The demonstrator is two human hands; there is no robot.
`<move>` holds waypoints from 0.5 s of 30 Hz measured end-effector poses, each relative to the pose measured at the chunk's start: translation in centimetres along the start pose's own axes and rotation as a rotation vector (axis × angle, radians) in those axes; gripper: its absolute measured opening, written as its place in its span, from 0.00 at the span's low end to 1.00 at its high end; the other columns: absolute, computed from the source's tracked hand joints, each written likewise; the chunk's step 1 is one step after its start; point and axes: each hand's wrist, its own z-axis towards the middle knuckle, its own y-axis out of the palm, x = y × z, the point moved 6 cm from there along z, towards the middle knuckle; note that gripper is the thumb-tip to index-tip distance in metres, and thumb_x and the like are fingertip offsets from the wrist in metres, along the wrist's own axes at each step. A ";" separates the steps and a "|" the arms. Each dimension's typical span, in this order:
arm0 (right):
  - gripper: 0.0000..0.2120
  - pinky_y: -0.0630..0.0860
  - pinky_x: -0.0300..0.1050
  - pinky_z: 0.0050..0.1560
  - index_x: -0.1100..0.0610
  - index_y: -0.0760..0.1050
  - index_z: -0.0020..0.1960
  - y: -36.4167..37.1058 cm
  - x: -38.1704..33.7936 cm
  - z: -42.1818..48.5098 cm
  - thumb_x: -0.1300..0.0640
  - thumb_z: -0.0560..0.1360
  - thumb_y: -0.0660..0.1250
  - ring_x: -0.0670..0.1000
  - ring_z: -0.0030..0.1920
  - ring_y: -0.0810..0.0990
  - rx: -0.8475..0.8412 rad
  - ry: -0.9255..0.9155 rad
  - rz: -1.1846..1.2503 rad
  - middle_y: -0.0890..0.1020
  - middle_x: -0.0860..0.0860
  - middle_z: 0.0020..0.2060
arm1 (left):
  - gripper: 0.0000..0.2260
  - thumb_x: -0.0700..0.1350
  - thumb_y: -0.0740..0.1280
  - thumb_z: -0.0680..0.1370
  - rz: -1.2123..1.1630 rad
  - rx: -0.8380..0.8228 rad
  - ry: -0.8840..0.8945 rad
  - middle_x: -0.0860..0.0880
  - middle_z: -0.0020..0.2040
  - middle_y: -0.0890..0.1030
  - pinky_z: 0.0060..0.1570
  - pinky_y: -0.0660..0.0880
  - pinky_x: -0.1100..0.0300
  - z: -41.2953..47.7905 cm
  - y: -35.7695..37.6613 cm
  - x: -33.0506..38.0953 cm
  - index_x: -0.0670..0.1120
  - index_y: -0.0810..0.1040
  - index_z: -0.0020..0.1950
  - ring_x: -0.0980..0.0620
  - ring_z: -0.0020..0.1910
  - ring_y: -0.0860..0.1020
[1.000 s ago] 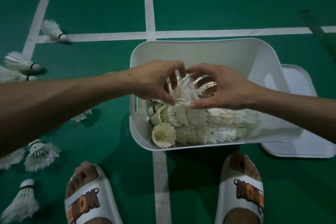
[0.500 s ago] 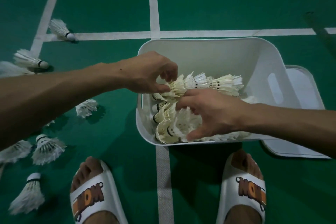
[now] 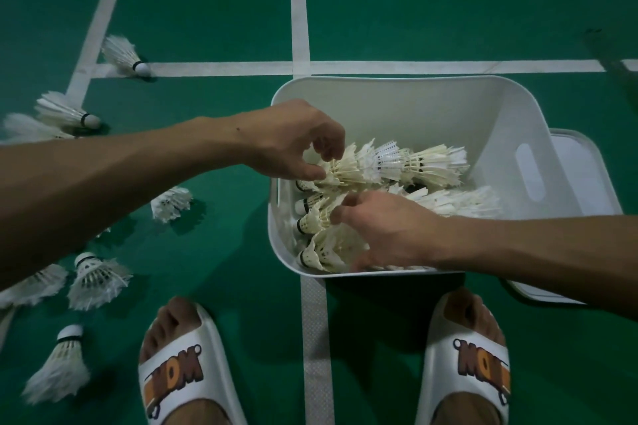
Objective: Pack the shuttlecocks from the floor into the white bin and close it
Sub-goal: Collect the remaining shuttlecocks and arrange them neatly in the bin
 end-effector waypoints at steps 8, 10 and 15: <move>0.41 0.66 0.36 0.63 0.51 0.66 0.73 -1.8 0.8 0.0 0.41 0.65 0.76 0.50 0.65 0.71 -0.042 -0.045 0.053 0.71 0.50 0.70 | 0.11 0.45 0.70 0.74 -0.005 0.069 0.032 0.51 0.50 0.80 0.50 0.75 0.59 -0.3 -0.3 -0.3 0.46 0.79 0.56 0.54 0.48 0.77; 0.38 0.66 0.33 0.58 0.50 0.68 0.71 -3.1 1.2 -0.2 0.39 0.66 0.75 0.47 0.63 0.73 -0.018 -0.022 0.116 0.72 0.48 0.68 | 0.12 0.47 0.70 0.74 -0.015 0.115 0.059 0.50 0.53 0.78 0.52 0.71 0.61 -0.7 -0.9 -0.3 0.47 0.78 0.56 0.54 0.51 0.74; 0.23 0.73 0.32 0.42 0.53 0.76 0.59 -8.5 2.0 0.7 0.44 0.68 0.73 0.35 0.40 0.73 0.203 0.107 0.335 0.80 0.47 0.54 | 0.15 0.52 0.68 0.73 -0.056 0.291 -0.040 0.49 0.59 0.74 0.58 0.70 0.57 -3.3 -3.9 -3.3 0.50 0.76 0.58 0.52 0.58 0.71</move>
